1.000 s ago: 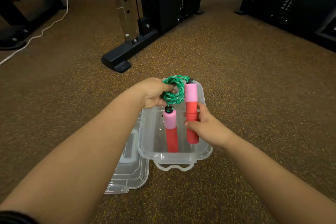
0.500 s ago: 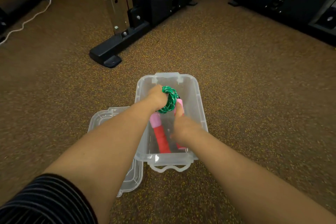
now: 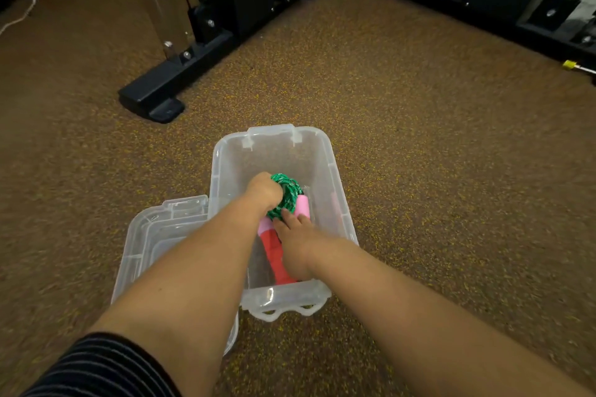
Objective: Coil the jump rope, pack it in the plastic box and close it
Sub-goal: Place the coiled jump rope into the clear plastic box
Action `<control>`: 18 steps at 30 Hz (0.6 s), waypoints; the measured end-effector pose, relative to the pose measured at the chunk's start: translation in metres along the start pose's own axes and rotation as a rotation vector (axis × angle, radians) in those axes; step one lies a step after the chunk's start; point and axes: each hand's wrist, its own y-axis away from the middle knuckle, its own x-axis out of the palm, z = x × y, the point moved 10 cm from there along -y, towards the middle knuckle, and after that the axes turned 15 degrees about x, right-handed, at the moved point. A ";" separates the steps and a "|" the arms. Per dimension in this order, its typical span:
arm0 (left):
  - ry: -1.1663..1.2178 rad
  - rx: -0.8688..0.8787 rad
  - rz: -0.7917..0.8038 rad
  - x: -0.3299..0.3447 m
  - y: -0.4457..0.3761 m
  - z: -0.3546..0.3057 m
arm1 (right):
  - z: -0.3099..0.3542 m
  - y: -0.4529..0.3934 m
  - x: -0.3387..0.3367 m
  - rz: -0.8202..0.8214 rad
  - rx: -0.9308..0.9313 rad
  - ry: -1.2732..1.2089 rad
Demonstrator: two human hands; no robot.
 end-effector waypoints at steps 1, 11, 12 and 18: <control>-0.011 0.001 -0.013 -0.004 0.004 -0.002 | 0.000 -0.003 0.003 0.014 0.007 0.006; -0.235 -0.044 -0.092 -0.024 0.034 -0.010 | 0.002 -0.008 0.003 -0.023 -0.002 -0.023; -0.294 -0.003 -0.066 -0.021 0.036 -0.013 | 0.002 -0.010 0.002 -0.042 -0.003 -0.040; -0.728 0.233 0.354 0.021 0.051 -0.020 | 0.000 -0.002 -0.002 -0.047 0.009 0.065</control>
